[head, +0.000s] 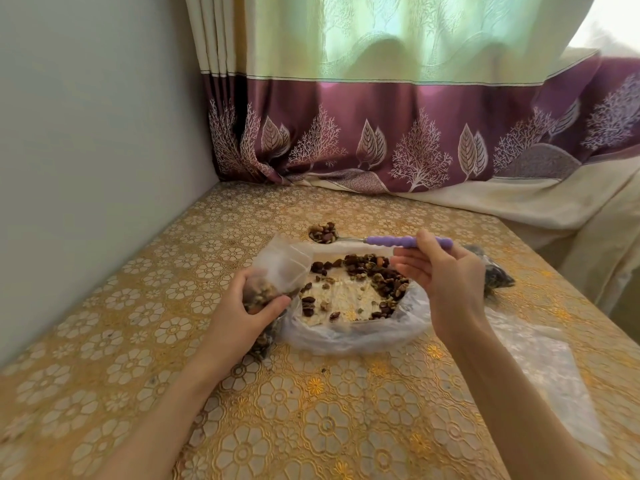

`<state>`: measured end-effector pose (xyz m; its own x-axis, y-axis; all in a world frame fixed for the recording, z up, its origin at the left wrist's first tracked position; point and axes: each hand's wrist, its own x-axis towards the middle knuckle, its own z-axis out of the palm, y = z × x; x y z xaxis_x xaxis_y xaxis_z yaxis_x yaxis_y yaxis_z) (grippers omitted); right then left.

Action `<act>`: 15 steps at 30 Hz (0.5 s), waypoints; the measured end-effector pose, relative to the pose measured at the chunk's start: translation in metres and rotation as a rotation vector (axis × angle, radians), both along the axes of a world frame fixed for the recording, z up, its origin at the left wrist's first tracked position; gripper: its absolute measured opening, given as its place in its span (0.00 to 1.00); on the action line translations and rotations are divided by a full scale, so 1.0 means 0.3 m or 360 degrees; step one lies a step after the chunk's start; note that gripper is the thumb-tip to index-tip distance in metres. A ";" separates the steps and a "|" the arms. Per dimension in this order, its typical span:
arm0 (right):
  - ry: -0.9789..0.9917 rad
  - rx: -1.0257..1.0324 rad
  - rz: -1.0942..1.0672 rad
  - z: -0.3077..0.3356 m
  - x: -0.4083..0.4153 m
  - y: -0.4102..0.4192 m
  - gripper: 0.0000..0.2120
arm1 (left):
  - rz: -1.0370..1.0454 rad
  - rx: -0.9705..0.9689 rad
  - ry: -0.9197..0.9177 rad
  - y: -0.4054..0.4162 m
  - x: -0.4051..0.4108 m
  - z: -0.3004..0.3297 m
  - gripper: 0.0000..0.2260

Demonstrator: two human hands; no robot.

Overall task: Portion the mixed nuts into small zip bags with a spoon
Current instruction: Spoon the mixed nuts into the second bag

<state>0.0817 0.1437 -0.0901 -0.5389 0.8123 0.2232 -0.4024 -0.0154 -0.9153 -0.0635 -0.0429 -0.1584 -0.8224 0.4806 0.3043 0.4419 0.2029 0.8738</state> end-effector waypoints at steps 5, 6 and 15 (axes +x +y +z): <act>0.0029 0.0274 0.0159 0.018 0.000 -0.060 0.10 | 0.0022 -0.0034 0.0014 0.001 -0.008 -0.008 0.27; 0.0021 0.0341 0.0183 0.016 -0.003 -0.069 0.09 | 0.0018 -0.0037 0.0006 0.001 -0.011 -0.011 0.26; -0.0007 0.0952 0.0294 0.000 -0.006 -0.081 0.07 | 0.0004 -0.0007 -0.0025 0.002 -0.016 -0.015 0.21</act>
